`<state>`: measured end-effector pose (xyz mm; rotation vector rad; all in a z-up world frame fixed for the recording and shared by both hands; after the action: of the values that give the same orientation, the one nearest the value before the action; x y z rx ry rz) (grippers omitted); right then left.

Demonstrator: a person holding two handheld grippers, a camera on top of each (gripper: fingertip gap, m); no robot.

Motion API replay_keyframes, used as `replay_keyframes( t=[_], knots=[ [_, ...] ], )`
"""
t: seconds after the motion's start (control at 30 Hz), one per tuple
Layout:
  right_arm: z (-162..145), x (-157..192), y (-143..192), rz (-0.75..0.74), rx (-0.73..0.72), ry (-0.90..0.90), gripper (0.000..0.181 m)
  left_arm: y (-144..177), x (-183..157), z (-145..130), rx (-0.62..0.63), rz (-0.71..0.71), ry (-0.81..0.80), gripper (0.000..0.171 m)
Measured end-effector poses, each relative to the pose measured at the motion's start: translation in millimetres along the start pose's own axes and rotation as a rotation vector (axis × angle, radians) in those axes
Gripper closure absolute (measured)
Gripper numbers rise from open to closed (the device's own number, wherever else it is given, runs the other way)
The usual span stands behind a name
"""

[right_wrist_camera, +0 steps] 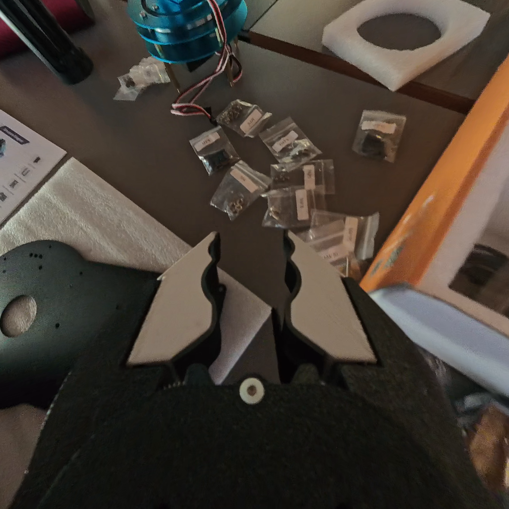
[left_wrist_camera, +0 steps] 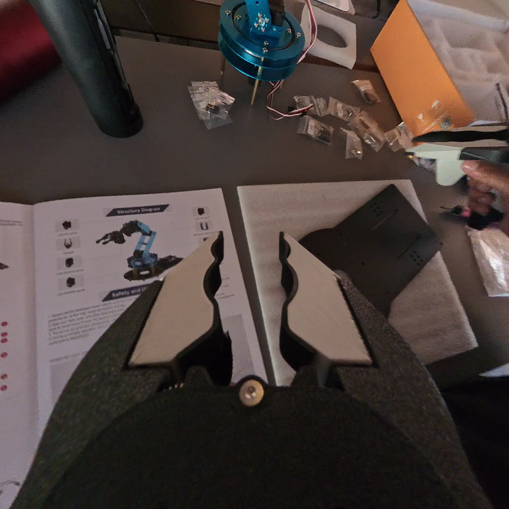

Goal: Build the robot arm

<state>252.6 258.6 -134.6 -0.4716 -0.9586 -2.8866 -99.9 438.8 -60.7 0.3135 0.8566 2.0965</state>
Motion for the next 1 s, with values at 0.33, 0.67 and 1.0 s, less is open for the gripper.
replay_keyframes(
  t=[0.33, 0.67, 1.0],
  knots=[
    [-33, 46, 23, -0.004, 0.041, -0.130, 0.146, -155, -13, 65, -0.076, -0.020, -0.269, 0.108],
    [-61, 50, 68, -0.222, 0.038, -0.186, 0.149, -239, -25, 93, -0.044, 0.060, -0.297, 0.104],
    [-32, 5, 28, -0.325, -0.100, -0.123, 0.136, -169, -85, 50, -0.113, -0.273, -0.391, 0.114]
  ],
)
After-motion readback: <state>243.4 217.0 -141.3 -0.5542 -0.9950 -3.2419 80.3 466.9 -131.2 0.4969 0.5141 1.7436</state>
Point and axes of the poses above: each gripper's, where its closed fingertips meet, y back along the fingers, z out of its top, x = y × z across the jaws, the point moved 8 cm from there along y, back along the fingers, and after that the axes turned 14 degrees about z, right-handed, at the moved point
